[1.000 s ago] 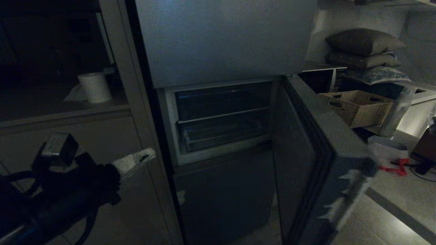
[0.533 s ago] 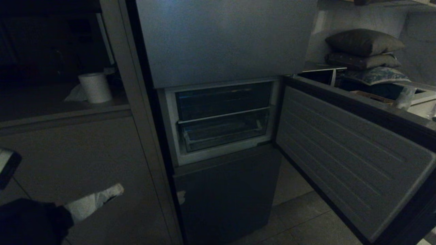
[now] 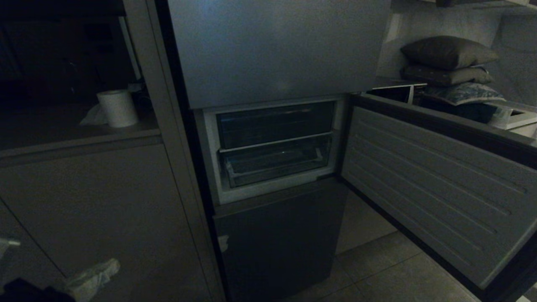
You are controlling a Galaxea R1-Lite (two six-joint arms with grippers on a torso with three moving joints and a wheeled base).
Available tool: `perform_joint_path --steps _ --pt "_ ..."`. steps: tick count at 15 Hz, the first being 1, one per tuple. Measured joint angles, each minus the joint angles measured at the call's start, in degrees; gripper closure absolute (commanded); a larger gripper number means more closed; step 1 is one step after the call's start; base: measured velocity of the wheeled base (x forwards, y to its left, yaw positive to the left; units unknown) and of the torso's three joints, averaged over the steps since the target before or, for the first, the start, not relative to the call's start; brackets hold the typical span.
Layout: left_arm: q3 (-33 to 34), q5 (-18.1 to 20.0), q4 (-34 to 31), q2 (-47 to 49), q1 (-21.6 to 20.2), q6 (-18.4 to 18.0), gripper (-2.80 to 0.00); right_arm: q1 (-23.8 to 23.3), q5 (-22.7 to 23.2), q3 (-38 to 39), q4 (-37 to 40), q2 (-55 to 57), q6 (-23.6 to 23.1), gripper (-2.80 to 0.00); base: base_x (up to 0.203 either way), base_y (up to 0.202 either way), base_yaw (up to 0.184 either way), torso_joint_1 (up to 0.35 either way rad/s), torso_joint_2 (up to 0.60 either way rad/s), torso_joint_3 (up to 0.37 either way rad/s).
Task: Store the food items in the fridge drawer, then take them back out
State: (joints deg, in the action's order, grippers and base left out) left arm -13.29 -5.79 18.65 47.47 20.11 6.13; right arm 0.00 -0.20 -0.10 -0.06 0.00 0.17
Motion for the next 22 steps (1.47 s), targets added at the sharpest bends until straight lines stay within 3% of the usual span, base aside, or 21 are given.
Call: perform_joint_path --steps 3,6,9,11,13,16,17,22 --pt "2.96 -7.07 -2.23 -2.15 0.02 -2.51 0.0 0.0 0.04 0.0 0.01 0.0 0.01 0.0 0.0 0.0 0.0 0.0 0.0 0.0" --pt "4.17 -17.61 -6.14 -4.4 -2.65 -2.82 0.0 0.0 0.01 0.0 0.01 0.0 0.01 0.0 0.0 0.0 0.0 0.0 0.0 0.0" --pt "7.07 -18.85 -7.09 -8.39 -11.08 -3.59 0.0 0.0 0.01 0.0 -0.01 0.0 0.01 0.0 0.0 0.0 0.0 0.0 0.0 0.0" --pt "10.95 -15.73 -8.54 -13.36 -12.68 -4.48 0.0 0.0 0.03 0.0 -0.03 0.0 0.01 0.0 0.0 0.0 0.0 0.0 0.0 0.0" --pt "12.45 -7.95 -10.99 -18.84 -13.04 -5.67 0.0 0.0 0.01 0.0 -0.01 0.0 -0.01 0.0 0.0 0.0 0.0 0.0 0.0 0.0" --pt "13.03 5.96 -17.89 -26.81 -13.0 -13.65 0.0 0.0 0.04 0.0 0.04 0.0 0.0 0.0 0.0 0.0 0.0 0.0 0.0 0.0" --pt "13.13 8.35 -18.58 -28.34 -12.96 -15.19 0.0 0.0 0.01 0.0 0.04 0.0 0.02 0.0 0.0 0.0 0.0 0.0 0.0 0.0" --pt "13.18 8.95 -18.83 -30.47 -12.12 -15.39 0.0 0.0 0.04 0.0 0.06 0.0 -0.01 0.0 0.0 0.0 0.0 0.0 0.0 0.0"
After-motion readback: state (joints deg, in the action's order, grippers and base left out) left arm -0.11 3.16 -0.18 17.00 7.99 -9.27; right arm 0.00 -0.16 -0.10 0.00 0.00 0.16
